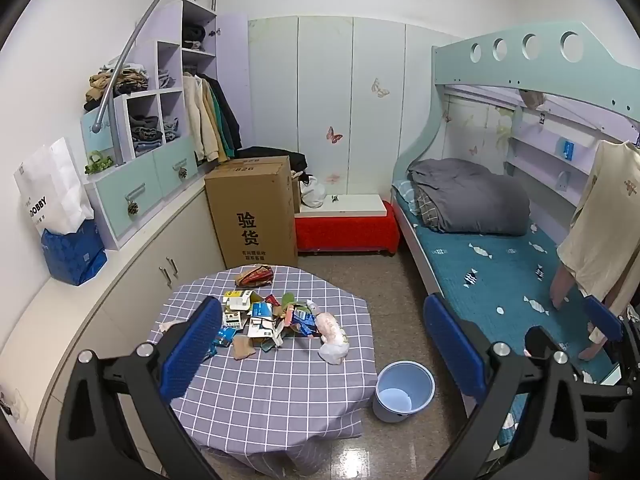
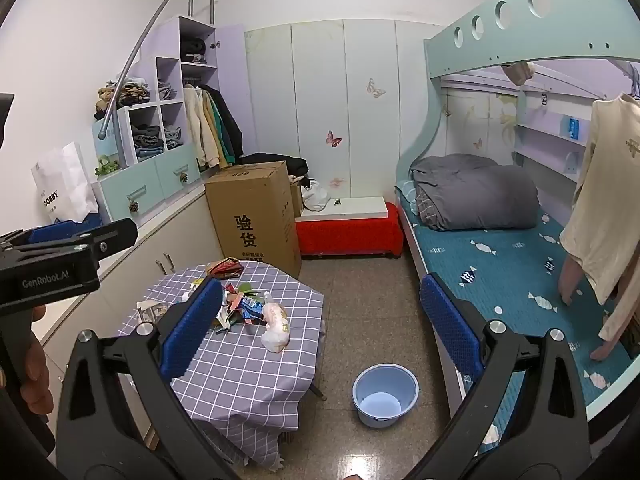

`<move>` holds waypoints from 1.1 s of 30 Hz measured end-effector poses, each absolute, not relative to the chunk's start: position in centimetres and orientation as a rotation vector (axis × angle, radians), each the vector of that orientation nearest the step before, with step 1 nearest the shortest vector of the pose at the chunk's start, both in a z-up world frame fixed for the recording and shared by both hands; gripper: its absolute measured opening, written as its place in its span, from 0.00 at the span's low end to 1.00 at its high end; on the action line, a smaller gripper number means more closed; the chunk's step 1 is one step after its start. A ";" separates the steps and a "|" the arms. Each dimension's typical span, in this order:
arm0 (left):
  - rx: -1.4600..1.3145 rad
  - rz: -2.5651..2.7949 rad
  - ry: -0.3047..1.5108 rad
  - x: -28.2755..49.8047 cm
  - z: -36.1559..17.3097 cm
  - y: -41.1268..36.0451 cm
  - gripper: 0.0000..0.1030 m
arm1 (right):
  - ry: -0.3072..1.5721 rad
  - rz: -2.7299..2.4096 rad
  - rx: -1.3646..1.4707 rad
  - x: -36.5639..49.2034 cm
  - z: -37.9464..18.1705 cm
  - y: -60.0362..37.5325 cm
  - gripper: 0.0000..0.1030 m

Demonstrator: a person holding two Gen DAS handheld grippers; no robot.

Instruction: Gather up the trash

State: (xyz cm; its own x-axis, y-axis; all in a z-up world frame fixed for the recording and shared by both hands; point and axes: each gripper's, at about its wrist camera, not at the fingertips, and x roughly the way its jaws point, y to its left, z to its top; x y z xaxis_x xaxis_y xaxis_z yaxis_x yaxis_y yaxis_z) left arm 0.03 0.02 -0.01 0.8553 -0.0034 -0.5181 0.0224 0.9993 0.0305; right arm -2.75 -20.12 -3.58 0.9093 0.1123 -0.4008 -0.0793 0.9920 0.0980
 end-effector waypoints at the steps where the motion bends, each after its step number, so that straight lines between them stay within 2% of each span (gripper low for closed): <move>1: 0.034 -0.014 0.543 0.0 0.0 0.0 0.96 | 0.418 0.099 0.081 -2.8 -3.6 -20.1 0.94; 33: 0.039 -0.013 0.547 -0.1 0.0 -0.5 0.96 | 0.443 0.109 0.089 -2.7 -4.8 -18.9 0.94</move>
State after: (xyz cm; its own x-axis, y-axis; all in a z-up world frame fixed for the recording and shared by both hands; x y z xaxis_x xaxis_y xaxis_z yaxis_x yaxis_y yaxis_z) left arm -0.09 -0.51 -0.02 0.8540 -0.0016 -0.5203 0.0224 0.9992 0.0337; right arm -2.71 -18.89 -4.82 0.8979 0.1248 -0.4221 -0.0861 0.9902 0.1096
